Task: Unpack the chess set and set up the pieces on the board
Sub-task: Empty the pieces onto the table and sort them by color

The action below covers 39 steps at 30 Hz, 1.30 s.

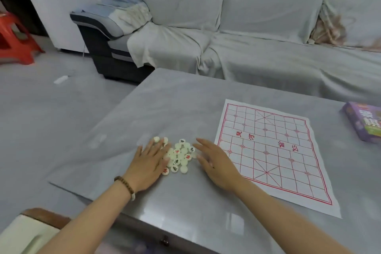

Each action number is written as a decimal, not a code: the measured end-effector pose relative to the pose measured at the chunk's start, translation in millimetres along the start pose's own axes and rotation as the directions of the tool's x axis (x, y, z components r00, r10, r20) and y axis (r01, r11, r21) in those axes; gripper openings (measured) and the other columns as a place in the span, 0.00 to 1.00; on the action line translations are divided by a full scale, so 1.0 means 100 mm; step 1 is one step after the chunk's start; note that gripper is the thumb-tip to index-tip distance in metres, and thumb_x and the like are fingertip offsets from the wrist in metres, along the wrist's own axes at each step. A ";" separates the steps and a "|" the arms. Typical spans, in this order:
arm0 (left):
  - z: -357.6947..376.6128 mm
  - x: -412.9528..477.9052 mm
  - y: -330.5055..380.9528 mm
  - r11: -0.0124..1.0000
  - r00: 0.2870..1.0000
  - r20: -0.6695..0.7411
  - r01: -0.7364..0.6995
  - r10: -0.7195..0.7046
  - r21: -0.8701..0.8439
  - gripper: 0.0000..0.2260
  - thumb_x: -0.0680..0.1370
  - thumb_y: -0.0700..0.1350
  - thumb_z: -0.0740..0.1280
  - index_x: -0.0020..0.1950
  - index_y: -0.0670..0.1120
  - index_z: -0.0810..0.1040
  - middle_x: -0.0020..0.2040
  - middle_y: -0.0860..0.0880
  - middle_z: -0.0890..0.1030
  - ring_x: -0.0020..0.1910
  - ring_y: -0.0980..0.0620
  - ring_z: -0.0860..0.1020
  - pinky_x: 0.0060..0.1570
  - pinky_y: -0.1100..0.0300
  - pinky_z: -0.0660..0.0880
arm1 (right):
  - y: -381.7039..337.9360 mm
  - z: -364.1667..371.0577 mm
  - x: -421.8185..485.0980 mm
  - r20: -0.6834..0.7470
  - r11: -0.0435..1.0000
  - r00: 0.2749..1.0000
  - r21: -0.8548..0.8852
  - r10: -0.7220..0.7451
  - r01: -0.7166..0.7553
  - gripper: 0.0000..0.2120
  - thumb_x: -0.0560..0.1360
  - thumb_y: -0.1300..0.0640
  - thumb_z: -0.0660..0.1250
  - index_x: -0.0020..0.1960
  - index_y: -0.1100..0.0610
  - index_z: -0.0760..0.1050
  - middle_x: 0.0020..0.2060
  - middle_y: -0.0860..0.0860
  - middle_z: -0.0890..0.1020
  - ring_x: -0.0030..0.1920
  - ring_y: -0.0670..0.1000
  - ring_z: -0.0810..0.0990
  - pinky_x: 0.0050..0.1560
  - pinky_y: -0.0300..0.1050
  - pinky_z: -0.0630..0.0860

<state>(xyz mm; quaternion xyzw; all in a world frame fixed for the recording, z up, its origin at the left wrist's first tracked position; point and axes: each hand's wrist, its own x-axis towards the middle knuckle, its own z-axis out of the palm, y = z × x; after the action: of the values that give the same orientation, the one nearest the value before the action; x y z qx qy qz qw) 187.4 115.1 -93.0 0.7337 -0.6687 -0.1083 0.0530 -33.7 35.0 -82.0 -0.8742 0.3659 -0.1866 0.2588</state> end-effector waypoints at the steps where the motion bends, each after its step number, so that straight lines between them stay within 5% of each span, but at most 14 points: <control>1: 0.03 0.00 -0.03 1.000 1.000 -0.010 -0.012 0.012 0.010 0.48 0.58 0.71 0.18 0.75 0.57 0.41 0.76 0.57 0.40 0.72 0.59 0.35 0.71 0.53 0.36 | -0.02 0.04 0.03 0.009 1.000 1.000 -0.014 -0.017 0.017 0.19 0.80 0.51 0.57 0.71 0.48 0.66 0.72 0.42 0.64 0.70 0.42 0.62 0.66 0.31 0.53; 6: 0.11 0.04 -0.11 0.998 0.993 -0.109 -0.053 0.049 -0.040 0.42 0.64 0.70 0.21 0.75 0.58 0.43 0.76 0.57 0.43 0.73 0.59 0.37 0.70 0.57 0.34 | 0.00 0.11 0.10 0.011 0.997 0.999 -0.062 -0.046 0.046 0.14 0.77 0.55 0.63 0.62 0.51 0.77 0.61 0.44 0.76 0.60 0.45 0.74 0.60 0.34 0.67; 9: 0.13 -0.01 -0.13 0.985 0.979 -0.190 -0.099 0.071 -0.140 0.34 0.72 0.68 0.32 0.75 0.59 0.50 0.76 0.59 0.48 0.74 0.60 0.41 0.71 0.60 0.35 | 0.03 0.10 0.15 -0.051 0.997 0.999 -0.072 -0.017 0.013 0.10 0.76 0.55 0.65 0.55 0.51 0.81 0.52 0.44 0.78 0.50 0.45 0.77 0.51 0.38 0.72; 15: 0.09 0.07 -0.01 0.927 0.916 -0.371 -0.261 0.151 -0.268 0.21 0.73 0.63 0.56 0.59 0.57 0.78 0.59 0.60 0.74 0.64 0.60 0.63 0.66 0.64 0.55 | 0.09 0.07 0.26 -0.054 0.996 0.996 -0.048 0.076 -0.078 0.08 0.75 0.52 0.66 0.51 0.51 0.82 0.43 0.44 0.77 0.40 0.41 0.73 0.41 0.28 0.66; 17: 0.10 0.11 0.02 0.929 0.914 -0.361 -0.284 0.188 -0.237 0.18 0.71 0.64 0.59 0.54 0.58 0.80 0.52 0.60 0.75 0.57 0.61 0.67 0.60 0.61 0.62 | 0.08 0.06 0.25 -0.063 0.992 0.990 0.029 0.127 -0.126 0.07 0.76 0.53 0.66 0.51 0.51 0.81 0.42 0.44 0.79 0.40 0.42 0.74 0.40 0.30 0.68; 24: 0.08 0.13 0.08 0.932 0.902 -0.388 -0.289 0.188 -0.220 0.19 0.68 0.66 0.61 0.49 0.57 0.82 0.46 0.61 0.75 0.51 0.62 0.68 0.52 0.62 0.62 | 0.07 0.10 0.32 -0.104 0.967 0.967 0.131 0.231 -0.217 0.02 0.75 0.56 0.68 0.45 0.53 0.76 0.39 0.47 0.78 0.37 0.44 0.72 0.37 0.32 0.68; 32: 0.03 0.07 0.03 0.935 0.888 -0.398 -0.316 0.233 -0.158 0.20 0.68 0.68 0.60 0.48 0.58 0.83 0.46 0.58 0.78 0.50 0.61 0.68 0.50 0.62 0.62 | 0.02 0.10 0.21 -0.100 0.999 0.995 -0.032 -0.002 -0.002 0.11 0.78 0.55 0.63 0.59 0.49 0.78 0.48 0.43 0.75 0.49 0.44 0.73 0.52 0.36 0.66; 36: 0.04 0.04 0.04 0.935 0.900 -0.381 -0.298 0.210 -0.190 0.20 0.69 0.66 0.60 0.52 0.57 0.82 0.47 0.58 0.77 0.50 0.62 0.67 0.51 0.64 0.62 | 0.04 0.08 0.47 -0.131 0.992 0.988 -0.084 0.081 -0.092 0.15 0.79 0.55 0.60 0.64 0.51 0.74 0.59 0.49 0.75 0.60 0.49 0.72 0.60 0.40 0.64; 39: 0.05 0.04 0.01 0.937 0.910 -0.360 -0.288 0.205 -0.195 0.21 0.69 0.66 0.59 0.53 0.58 0.81 0.48 0.59 0.77 0.51 0.62 0.67 0.51 0.62 0.62 | 0.11 0.09 0.64 -0.057 0.978 0.989 -0.151 0.133 -0.140 0.13 0.78 0.51 0.62 0.61 0.51 0.77 0.58 0.49 0.76 0.59 0.50 0.72 0.59 0.43 0.66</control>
<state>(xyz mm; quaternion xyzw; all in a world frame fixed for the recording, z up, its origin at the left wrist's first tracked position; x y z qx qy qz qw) 185.3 111.7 -98.0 0.6380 -0.7194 -0.0561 0.2687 7.4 -16.2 -86.5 -0.8599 0.4445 -0.1597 0.1938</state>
